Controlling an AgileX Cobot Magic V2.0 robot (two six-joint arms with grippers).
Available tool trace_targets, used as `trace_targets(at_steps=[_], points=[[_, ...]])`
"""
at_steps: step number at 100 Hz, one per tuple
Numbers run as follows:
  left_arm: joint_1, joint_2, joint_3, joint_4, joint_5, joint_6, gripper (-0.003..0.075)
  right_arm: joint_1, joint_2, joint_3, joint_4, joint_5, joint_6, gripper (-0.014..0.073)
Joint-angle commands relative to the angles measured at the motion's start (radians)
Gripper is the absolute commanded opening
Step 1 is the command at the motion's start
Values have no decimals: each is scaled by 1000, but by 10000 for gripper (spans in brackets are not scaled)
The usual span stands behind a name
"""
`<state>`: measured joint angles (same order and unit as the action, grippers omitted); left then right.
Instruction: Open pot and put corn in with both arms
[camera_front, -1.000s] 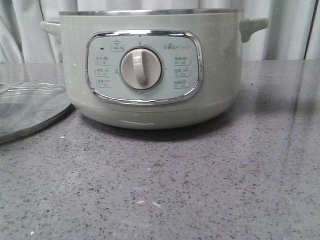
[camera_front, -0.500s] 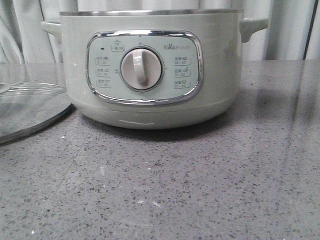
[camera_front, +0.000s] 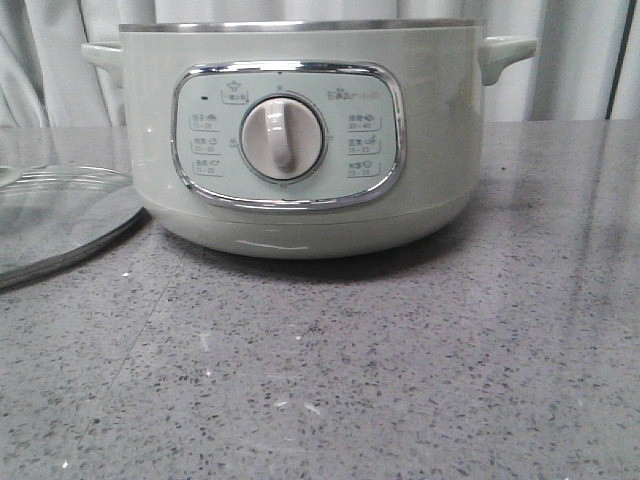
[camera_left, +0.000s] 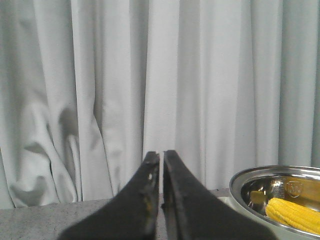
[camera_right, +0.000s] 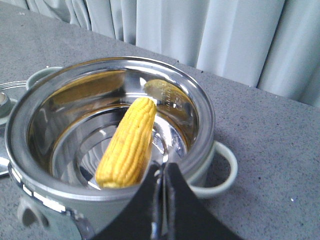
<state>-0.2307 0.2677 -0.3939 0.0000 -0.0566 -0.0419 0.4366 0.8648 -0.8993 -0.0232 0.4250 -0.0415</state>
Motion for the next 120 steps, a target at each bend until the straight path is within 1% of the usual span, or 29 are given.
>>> trace_targets(at_steps=[1,20,26,44,54,66,78,120], points=[[-8,-47,5,-16,-32,-11,-20,-4,-95,87,-30,-174,-11,-69],[-8,-175,55,-21,85,-11,-20,-9,-278,297,-61,-315,-11,-69],[-8,-214,73,-21,95,-11,-20,-18,-330,353,-61,-350,-11,-69],[-8,-304,121,-21,122,-11,-20,-77,-498,486,-70,-357,-11,-69],[-8,-300,123,-32,150,-11,-20,-110,-585,538,-70,-352,-11,-70],[-8,-300,128,-35,165,-11,-20,-127,-681,569,-70,-330,-11,-70],[-8,-300,128,-37,169,-11,-20,-127,-731,577,-70,-325,-11,-70],[-8,-300,128,-37,169,-11,-20,-127,-736,577,-70,-327,-11,-70]])
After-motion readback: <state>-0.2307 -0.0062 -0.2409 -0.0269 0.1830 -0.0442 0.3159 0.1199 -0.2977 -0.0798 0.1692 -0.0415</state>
